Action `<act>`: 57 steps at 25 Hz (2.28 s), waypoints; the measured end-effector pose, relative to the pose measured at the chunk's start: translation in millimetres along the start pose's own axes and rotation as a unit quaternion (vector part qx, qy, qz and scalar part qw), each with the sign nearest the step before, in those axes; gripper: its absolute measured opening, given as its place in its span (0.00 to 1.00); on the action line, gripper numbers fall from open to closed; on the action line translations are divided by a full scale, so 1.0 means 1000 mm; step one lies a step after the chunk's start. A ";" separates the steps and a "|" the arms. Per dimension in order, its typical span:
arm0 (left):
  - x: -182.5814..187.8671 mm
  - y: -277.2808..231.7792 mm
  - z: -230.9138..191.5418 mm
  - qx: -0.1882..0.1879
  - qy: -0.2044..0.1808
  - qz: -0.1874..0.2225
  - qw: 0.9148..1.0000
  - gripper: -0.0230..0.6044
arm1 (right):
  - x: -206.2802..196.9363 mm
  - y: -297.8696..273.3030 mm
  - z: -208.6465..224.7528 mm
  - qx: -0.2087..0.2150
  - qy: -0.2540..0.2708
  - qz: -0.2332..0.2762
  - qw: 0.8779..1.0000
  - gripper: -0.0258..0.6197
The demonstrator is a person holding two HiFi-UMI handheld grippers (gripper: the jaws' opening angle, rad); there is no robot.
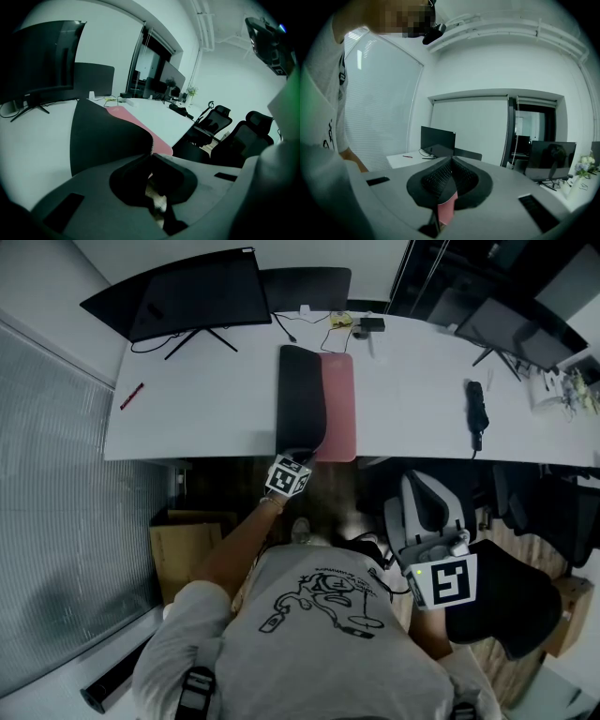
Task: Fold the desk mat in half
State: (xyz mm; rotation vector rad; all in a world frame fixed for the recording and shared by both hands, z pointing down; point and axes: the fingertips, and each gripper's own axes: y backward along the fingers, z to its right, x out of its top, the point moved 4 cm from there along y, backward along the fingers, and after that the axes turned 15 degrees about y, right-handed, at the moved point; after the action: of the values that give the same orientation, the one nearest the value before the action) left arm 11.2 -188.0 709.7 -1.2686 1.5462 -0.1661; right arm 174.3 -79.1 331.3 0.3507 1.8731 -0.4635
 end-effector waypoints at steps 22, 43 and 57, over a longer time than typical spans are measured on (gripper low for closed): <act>0.004 -0.040 0.033 -0.016 -0.014 -0.030 0.999 0.09 | -0.022 0.003 0.039 0.000 0.002 -0.013 1.000 0.05; 0.004 -0.079 0.061 -0.034 -0.045 -0.068 0.996 0.09 | -0.039 0.007 0.066 -0.009 0.005 -0.030 0.999 0.05; 0.000 -0.087 0.069 -0.033 -0.058 -0.085 0.994 0.10 | -0.043 0.009 0.071 -0.010 0.007 -0.036 0.999 0.05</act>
State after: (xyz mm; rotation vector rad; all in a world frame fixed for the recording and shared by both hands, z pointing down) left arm 118.0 -191.6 738.5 -1.4376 1.3540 -0.1476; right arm 251.1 -105.6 349.5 0.2736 1.9067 -0.4916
